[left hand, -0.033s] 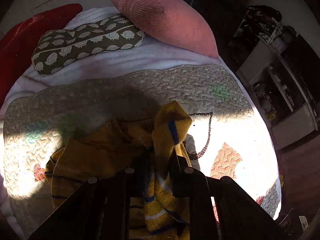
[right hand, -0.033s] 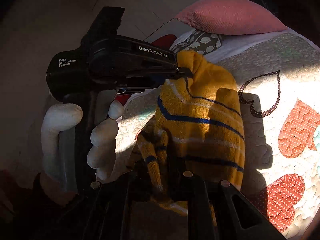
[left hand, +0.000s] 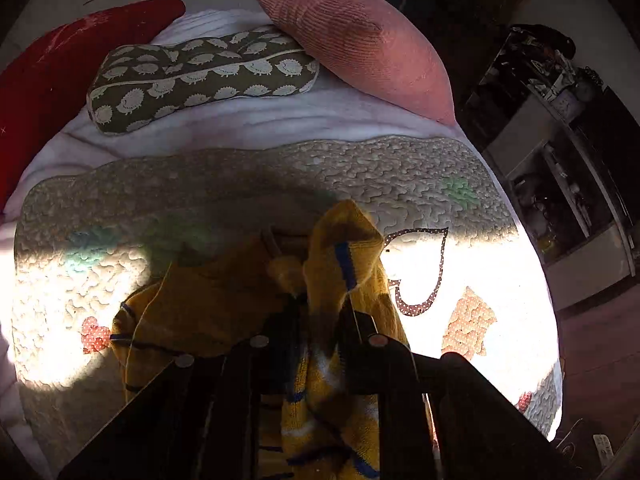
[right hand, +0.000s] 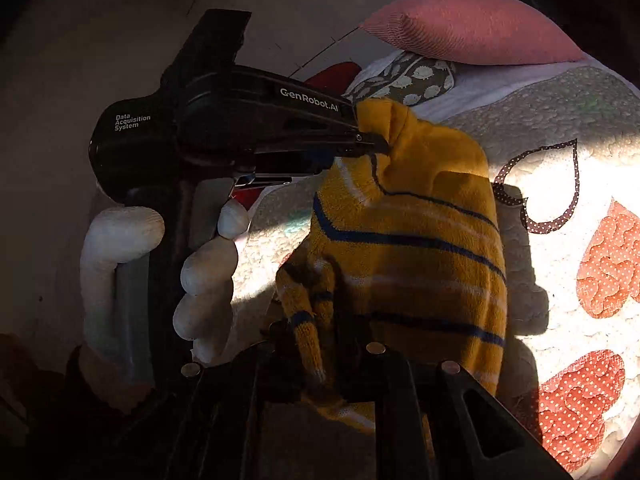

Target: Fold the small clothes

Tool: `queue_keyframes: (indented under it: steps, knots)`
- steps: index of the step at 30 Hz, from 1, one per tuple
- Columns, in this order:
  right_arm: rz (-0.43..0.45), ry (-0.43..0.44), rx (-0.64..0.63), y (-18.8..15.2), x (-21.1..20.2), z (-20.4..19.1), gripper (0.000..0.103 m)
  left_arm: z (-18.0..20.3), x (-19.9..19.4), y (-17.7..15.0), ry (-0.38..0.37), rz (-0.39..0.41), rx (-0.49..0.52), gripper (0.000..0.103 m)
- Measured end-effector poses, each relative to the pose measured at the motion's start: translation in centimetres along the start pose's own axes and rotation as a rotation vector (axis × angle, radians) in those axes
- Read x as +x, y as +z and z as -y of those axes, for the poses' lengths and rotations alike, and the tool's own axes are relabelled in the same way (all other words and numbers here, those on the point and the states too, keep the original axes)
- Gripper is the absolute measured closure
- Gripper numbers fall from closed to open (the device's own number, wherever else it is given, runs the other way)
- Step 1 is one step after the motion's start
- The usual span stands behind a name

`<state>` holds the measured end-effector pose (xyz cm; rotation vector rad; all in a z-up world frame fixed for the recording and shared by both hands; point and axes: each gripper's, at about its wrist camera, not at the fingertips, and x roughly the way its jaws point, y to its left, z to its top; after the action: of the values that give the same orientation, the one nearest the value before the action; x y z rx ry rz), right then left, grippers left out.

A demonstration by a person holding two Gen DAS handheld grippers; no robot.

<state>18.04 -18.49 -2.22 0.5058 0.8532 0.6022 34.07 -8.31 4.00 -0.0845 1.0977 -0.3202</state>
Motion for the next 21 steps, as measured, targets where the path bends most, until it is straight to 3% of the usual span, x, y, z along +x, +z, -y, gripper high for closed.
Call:
queue_keyframes:
  steps: [6,12,14,16,18,21]
  knots:
    - [-0.133,0.030,-0.042,-1.6,7.5,-4.3,0.090,-8.6,-0.6,-2.7,-0.024,0.010,-0.130,0.088]
    - [-0.246,0.016,-0.061,-3.2,12.4,-5.3,0.087,-12.7,0.7,-4.6,-0.036,-0.022,-0.201,0.082]
    - [-0.277,-0.013,-0.134,-3.1,13.8,-5.2,0.085,-14.3,1.0,-5.0,-0.054,-0.034,-0.241,0.077]
    - [-0.266,-0.044,-0.226,-3.8,13.9,-6.3,0.075,-16.1,0.8,-5.5,-0.161,-0.037,-0.303,0.072]
    - [-0.269,-0.029,-0.266,-4.1,13.5,-7.3,0.054,-18.2,0.0,-6.3,-0.282,-0.012,-0.412,0.063]
    - [-0.262,0.020,-0.299,-4.5,11.7,-8.9,0.053,-20.0,-1.8,-7.2,-0.278,0.032,-0.479,0.059]
